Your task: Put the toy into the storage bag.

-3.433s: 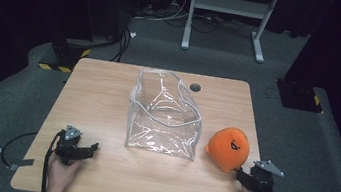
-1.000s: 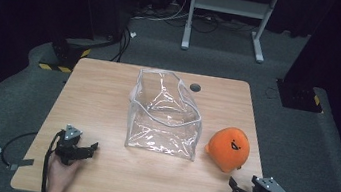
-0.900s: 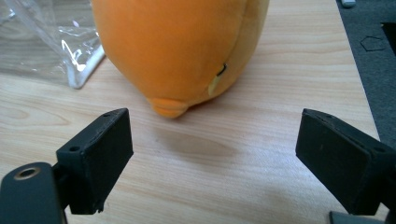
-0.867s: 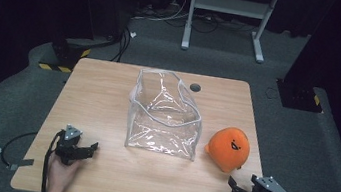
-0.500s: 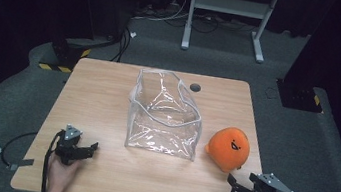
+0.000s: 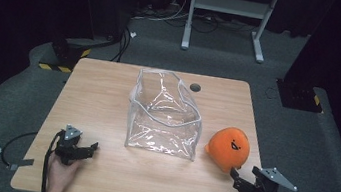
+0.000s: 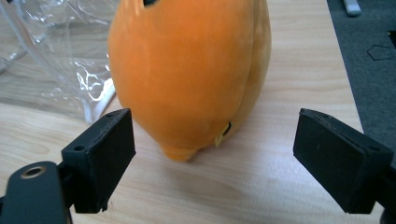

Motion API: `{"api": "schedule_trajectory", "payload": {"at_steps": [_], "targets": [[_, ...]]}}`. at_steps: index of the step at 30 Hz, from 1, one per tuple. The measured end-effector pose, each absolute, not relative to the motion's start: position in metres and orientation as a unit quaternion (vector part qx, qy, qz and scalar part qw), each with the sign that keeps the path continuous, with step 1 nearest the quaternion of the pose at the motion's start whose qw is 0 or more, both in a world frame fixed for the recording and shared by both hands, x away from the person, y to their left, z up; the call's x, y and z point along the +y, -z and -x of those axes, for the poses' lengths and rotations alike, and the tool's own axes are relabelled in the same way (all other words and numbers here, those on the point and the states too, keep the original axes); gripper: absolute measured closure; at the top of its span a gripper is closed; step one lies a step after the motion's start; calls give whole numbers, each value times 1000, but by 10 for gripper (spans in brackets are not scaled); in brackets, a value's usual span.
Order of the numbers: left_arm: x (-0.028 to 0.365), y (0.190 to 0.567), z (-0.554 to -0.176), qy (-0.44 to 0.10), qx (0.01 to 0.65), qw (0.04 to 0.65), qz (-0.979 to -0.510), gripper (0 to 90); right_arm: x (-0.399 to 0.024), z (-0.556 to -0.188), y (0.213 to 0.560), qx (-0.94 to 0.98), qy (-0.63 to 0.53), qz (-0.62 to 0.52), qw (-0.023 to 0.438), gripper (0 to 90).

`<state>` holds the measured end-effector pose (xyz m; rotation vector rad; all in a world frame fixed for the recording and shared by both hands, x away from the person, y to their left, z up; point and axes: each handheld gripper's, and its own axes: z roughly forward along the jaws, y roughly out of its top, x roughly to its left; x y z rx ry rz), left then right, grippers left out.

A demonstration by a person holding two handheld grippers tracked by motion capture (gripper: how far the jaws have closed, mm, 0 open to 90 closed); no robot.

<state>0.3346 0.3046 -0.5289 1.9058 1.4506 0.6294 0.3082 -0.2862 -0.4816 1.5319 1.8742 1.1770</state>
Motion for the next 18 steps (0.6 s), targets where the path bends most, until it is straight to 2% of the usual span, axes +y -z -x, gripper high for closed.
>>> {"api": "schedule_trajectory", "payload": {"at_steps": [18], "targets": [[305, 529, -335, -240, 553, 326, -728, 185, -280, -330, 460, 680, -448, -533, 231, 95]]}}
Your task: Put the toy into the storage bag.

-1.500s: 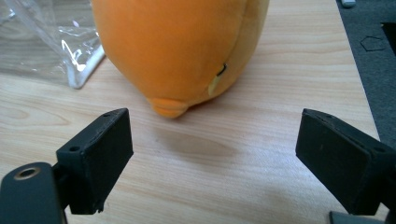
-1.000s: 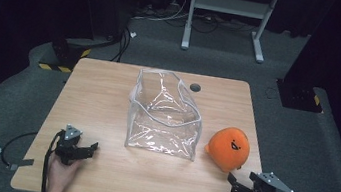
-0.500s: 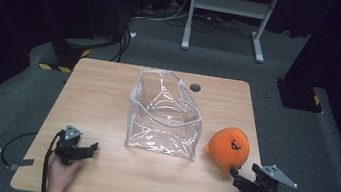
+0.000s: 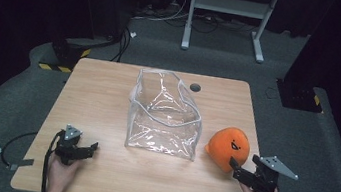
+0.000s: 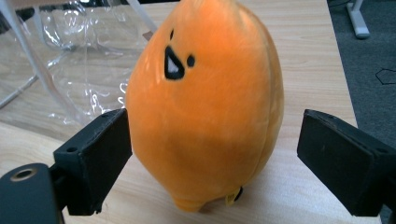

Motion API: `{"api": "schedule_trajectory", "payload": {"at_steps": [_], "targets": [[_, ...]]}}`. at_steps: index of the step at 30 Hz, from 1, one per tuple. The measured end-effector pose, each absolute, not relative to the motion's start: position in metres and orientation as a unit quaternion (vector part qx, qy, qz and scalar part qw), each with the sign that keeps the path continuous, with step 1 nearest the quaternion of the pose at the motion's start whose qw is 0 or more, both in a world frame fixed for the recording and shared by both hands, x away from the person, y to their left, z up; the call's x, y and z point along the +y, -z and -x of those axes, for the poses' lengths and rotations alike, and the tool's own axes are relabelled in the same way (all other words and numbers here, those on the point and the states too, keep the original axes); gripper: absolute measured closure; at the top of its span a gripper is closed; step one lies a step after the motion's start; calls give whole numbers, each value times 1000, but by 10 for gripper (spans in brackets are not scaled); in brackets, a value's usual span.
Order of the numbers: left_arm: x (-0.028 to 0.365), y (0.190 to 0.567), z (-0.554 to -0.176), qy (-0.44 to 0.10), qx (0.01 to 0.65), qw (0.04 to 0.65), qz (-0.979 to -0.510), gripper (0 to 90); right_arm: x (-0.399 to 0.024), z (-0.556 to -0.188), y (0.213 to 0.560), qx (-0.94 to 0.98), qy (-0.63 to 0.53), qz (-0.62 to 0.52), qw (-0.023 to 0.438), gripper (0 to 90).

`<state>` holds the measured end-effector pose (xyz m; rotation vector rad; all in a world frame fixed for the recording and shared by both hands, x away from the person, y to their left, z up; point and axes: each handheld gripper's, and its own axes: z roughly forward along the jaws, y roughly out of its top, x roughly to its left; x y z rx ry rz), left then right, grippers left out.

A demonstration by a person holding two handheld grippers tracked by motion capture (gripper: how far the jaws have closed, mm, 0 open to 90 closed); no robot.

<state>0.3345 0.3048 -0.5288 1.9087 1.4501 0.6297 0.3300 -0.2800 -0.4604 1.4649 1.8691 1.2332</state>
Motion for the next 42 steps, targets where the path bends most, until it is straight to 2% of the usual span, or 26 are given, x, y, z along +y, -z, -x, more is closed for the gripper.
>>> {"api": "schedule_trajectory", "payload": {"at_steps": [42], "targets": [[305, 529, -335, -240, 553, 325, -729, 185, -261, -380, 441, 691, -447, -515, 241, 94]]}}
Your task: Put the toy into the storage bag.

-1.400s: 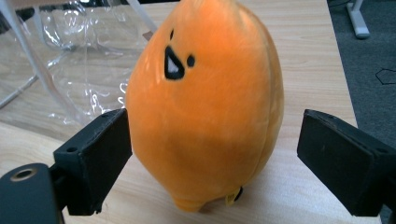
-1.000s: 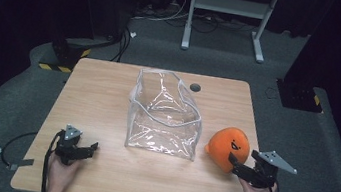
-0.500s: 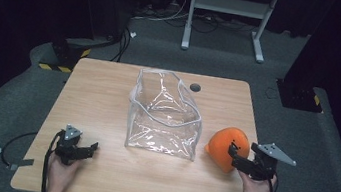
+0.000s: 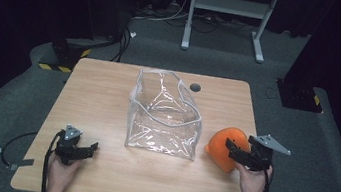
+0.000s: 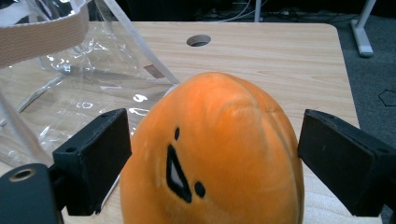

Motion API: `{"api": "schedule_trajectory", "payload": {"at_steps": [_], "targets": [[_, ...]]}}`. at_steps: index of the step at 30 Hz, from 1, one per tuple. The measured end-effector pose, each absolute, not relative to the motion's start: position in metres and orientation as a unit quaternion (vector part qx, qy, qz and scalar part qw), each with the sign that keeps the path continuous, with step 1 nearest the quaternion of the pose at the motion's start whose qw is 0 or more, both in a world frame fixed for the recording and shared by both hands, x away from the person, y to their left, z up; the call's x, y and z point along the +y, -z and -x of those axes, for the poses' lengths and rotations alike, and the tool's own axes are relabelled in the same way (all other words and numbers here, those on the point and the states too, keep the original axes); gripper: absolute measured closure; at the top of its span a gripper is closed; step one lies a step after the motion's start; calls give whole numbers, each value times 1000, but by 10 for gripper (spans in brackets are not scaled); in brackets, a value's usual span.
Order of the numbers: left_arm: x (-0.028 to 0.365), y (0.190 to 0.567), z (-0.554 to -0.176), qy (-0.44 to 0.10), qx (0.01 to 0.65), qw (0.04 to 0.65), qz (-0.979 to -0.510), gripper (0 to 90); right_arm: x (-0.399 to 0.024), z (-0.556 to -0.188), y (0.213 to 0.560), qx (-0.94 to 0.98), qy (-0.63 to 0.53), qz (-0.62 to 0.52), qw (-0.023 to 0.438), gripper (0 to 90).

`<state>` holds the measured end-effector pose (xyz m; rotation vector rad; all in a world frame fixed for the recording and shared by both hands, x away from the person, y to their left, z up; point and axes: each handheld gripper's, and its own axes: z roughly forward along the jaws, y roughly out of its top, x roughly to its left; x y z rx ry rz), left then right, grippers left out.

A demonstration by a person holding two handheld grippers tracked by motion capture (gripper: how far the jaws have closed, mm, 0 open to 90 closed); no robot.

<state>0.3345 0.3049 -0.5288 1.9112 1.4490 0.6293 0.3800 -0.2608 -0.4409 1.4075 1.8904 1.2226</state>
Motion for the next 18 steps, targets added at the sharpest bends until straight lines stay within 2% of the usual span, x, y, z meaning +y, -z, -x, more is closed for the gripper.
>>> {"api": "schedule_trajectory", "payload": {"at_steps": [14, 18], "targets": [[305, 529, -335, -240, 553, 325, -729, 185, -254, -393, 447, 702, -429, -517, 236, 98], [305, 529, -335, -240, 553, 325, -729, 185, -248, -398, 453, 716, -425, -507, 222, 143]]}}
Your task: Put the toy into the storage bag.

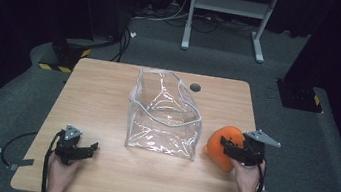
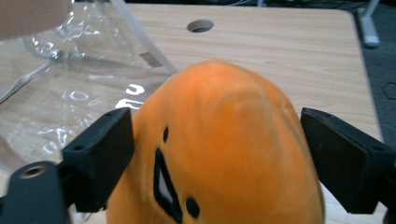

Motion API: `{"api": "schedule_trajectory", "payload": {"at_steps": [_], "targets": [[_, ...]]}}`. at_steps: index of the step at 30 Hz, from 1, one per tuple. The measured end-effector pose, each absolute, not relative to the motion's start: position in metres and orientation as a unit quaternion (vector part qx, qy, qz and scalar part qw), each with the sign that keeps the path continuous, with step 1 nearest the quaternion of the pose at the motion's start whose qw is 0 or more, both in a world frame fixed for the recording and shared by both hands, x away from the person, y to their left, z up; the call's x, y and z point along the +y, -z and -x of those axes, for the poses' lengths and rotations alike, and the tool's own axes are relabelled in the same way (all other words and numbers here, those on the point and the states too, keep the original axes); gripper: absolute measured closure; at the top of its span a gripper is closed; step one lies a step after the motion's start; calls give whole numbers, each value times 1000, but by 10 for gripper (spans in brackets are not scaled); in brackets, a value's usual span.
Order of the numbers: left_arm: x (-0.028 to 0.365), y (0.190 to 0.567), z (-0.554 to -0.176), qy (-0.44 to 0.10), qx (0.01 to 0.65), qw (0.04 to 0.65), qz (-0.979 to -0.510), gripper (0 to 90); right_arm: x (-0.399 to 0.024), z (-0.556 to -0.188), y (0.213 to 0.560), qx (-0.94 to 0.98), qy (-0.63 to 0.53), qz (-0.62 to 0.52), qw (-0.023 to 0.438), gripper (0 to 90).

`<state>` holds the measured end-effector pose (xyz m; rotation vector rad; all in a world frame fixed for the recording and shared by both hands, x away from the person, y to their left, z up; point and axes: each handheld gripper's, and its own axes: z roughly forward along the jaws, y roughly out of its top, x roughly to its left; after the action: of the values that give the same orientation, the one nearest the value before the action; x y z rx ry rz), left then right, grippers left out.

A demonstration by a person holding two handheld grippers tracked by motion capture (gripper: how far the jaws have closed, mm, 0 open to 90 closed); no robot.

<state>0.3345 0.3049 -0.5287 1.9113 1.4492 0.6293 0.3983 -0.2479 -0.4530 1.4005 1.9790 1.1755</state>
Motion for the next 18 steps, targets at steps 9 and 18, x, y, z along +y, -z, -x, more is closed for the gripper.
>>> {"api": "schedule_trajectory", "payload": {"at_steps": [9, 18], "targets": [[305, 529, -335, -240, 553, 325, -729, 185, -241, -389, 454, 734, -406, -490, 237, 343], [305, 529, -335, -240, 554, 326, -728, 184, -242, -386, 451, 739, -408, -481, 235, 516]]}}
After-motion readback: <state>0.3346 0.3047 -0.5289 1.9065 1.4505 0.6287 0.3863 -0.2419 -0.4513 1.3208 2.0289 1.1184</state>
